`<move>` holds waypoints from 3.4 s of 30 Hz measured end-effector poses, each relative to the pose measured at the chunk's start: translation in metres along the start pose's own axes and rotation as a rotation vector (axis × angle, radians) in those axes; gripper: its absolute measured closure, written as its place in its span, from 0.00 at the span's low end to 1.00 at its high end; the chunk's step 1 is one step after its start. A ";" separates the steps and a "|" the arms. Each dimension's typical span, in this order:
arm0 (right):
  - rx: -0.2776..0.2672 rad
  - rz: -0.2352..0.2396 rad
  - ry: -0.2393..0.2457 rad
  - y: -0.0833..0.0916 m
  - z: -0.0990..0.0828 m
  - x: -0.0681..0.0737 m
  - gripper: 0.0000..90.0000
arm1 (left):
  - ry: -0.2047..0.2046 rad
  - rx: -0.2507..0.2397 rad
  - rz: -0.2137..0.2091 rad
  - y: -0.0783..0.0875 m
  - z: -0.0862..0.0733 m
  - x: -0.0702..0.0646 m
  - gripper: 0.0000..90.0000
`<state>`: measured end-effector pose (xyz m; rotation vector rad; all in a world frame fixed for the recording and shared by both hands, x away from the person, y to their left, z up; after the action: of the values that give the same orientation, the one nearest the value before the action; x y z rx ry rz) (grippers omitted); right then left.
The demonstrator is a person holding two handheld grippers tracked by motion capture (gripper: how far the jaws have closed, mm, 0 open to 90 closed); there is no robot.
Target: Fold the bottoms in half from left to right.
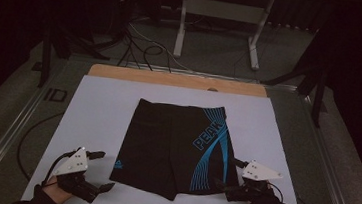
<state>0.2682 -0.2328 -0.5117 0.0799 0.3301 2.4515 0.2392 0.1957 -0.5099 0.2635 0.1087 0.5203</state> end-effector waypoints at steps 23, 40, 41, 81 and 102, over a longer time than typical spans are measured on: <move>0.023 0.049 -0.001 0.000 0.010 0.010 0.12 | -0.001 0.050 -0.097 -0.005 0.011 -0.015 0.00; -0.021 0.037 0.015 0.002 0.049 0.003 0.12 | 0.027 0.024 -0.087 -0.001 0.034 -0.013 0.00; -0.021 0.038 0.017 0.001 0.051 0.003 0.12 | 0.029 0.024 -0.082 0.000 0.036 -0.012 0.00; -0.097 0.052 0.074 -0.074 0.120 -0.016 0.12 | 0.060 0.016 0.114 0.005 0.057 0.010 0.00; -0.094 0.062 0.068 -0.133 0.127 -0.013 0.12 | 0.088 0.048 0.278 -0.009 0.041 0.009 0.00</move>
<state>0.3766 -0.1130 -0.4229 -0.0337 0.2447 2.5310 0.2579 0.1836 -0.4736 0.3047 0.1715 0.8064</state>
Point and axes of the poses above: each handheld gripper's, and its own axes: y roughly backward along the jaws, z roughly out of its top, x roughly to its left, the point moved 5 cm from there along -y, roughly forward along the jaws, and after that the axes turned 15 degrees about -x, right-handed, at the moved point
